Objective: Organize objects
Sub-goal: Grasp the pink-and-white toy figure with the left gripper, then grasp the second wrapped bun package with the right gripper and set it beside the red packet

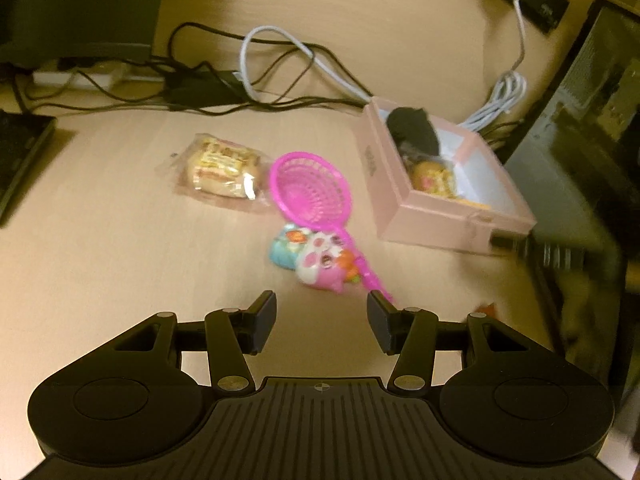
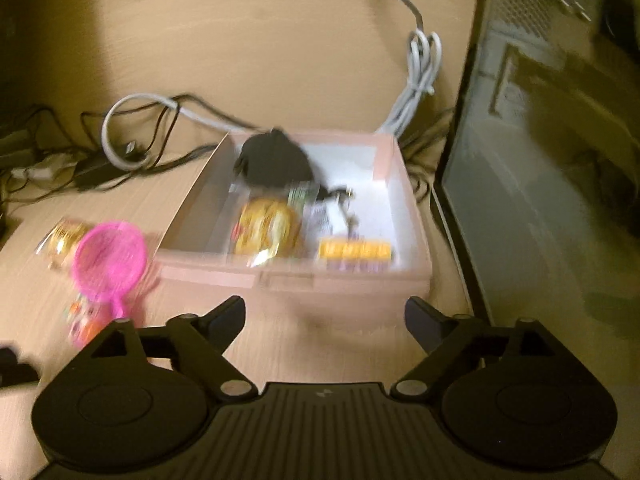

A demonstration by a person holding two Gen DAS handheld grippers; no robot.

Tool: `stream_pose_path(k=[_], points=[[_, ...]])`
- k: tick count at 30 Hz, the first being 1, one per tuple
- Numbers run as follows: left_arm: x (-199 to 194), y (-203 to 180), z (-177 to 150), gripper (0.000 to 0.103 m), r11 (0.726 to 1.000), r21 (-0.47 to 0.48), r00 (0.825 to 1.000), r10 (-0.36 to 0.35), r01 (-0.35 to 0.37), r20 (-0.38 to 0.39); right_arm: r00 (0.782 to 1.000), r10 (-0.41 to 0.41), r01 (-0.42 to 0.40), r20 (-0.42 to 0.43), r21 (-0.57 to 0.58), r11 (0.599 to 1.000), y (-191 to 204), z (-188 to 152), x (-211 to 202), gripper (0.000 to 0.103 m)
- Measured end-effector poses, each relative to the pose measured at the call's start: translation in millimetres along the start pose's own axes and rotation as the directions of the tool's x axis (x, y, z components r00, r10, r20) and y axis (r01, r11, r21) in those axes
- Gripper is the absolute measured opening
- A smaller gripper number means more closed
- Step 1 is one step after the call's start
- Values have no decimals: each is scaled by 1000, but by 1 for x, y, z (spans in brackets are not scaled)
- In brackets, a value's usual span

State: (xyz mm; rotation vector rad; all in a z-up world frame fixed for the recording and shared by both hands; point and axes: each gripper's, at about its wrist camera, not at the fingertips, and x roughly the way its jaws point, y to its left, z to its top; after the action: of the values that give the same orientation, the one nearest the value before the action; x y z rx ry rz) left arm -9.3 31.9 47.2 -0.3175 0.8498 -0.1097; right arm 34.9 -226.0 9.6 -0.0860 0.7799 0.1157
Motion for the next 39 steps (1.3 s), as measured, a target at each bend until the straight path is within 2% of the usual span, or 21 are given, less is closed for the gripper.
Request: stream_pose_path(k=[3, 7, 11, 15, 21, 29, 33, 39], points=[[4, -3, 1, 54, 999, 3, 998, -36, 36, 43, 1000, -14, 13, -17, -15, 1000, 6, -26, -14, 90], [24, -11, 10, 54, 1000, 18, 999, 8, -9, 42, 998, -28, 26, -49, -32, 999, 11, -57, -28, 94], [50, -4, 19, 54, 995, -89, 999, 48, -50, -27, 996, -52, 50, -67, -28, 998, 11, -74, -36, 98], [70, 2, 29, 54, 979, -196, 998, 47, -53, -38, 994, -69, 71, -89, 16, 997, 3, -82, -41, 98], [92, -5, 39, 54, 985, -150, 996, 82, -88, -45, 991, -81, 84, -105, 22, 996, -2, -92, -43, 101], [69, 9, 22, 50, 993, -116, 999, 17, -23, -48, 993, -62, 64, -101, 14, 998, 3, -85, -37, 103], [37, 27, 5, 48, 996, -78, 999, 35, -38, -40, 998, -22, 19, -56, -47, 999, 24, -67, -32, 103], [-11, 77, -14, 47, 981, -172, 996, 80, -84, -28, 995, 98, -98, -12, -205, 974, 86, -33, -16, 103]])
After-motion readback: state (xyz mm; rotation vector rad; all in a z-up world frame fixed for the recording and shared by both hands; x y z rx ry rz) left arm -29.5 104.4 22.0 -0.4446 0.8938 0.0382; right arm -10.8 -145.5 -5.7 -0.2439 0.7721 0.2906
